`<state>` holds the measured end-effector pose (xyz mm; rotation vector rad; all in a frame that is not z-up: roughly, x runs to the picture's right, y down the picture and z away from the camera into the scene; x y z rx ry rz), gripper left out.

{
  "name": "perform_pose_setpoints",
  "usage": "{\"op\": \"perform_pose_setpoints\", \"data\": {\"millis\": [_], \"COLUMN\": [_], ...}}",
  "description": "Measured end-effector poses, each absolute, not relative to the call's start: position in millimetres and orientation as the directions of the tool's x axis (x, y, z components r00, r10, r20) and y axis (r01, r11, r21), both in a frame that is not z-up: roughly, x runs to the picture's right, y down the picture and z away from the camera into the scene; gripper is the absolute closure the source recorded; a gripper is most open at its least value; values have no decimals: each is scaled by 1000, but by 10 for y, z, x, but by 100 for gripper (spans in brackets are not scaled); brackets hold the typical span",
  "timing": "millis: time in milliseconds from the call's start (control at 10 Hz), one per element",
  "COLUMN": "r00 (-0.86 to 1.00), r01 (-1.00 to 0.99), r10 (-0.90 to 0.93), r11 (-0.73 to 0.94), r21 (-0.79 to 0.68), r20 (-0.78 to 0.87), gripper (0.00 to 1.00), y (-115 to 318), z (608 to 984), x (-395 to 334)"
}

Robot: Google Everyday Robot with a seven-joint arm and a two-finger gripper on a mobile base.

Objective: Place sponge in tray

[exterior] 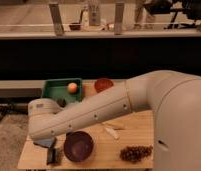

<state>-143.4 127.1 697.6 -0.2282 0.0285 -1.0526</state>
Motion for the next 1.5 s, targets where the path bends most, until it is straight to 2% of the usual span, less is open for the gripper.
{"op": "perform_pose_setpoints", "data": {"millis": [300,400,500,900,1100,1500], "r00": [470,458,431,398,391,371], "r01": [872,878,891,906,909,920], "r10": [-880,-886,-901,-916,-920,-929], "r11": [450,439,415,386,381,364], "r21": [-195,-192,-184,-174,-168,-145], "r20": [72,68,58,41,32,19], "gripper": [34,32,21,20,25,20], "y": [1220,1210,1197,1131,1118,1110], "z": [7040,7054,7089,7208,7251,7388], "x": [-1469,-1516,-1607,-1689,-1700,-1783]}}
